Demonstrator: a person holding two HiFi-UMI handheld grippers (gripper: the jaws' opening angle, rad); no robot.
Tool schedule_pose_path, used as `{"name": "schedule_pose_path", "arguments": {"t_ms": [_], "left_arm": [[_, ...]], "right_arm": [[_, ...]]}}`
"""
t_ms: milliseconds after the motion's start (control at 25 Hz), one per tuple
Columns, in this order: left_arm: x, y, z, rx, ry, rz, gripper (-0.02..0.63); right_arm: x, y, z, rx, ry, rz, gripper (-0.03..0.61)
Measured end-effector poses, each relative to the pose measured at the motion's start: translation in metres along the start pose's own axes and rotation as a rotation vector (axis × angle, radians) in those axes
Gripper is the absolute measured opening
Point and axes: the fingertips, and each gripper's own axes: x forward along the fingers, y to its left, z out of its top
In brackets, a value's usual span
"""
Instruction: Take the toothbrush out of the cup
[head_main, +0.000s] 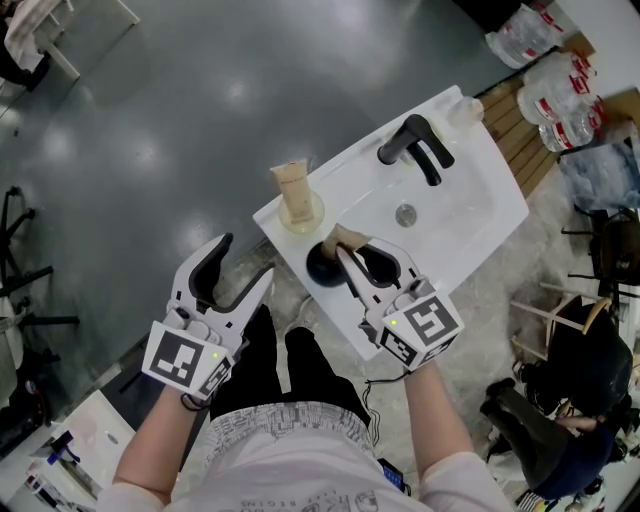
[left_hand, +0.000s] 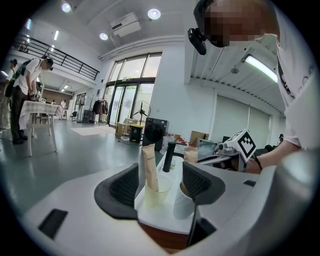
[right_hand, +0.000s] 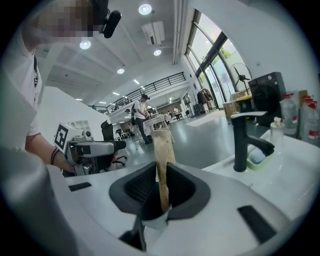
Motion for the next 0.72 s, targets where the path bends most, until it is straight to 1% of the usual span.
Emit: {"name": "schedule_pose_path", "arguments": {"t_ms": [200, 720], "left_arm": [[-0.001, -0.001, 0.004, 0.002, -0.008, -0.012, 0.291], [-0.005, -0.01, 0.032, 0.025, -0.051, -0.059, 0.29]], "right_arm": [[-0.004, 0.002, 0.005, -0.007, -0.01, -0.013, 0.062], [-0.025, 0.014, 0.04, -0.036, -0.077, -0.063, 0.06]]}}
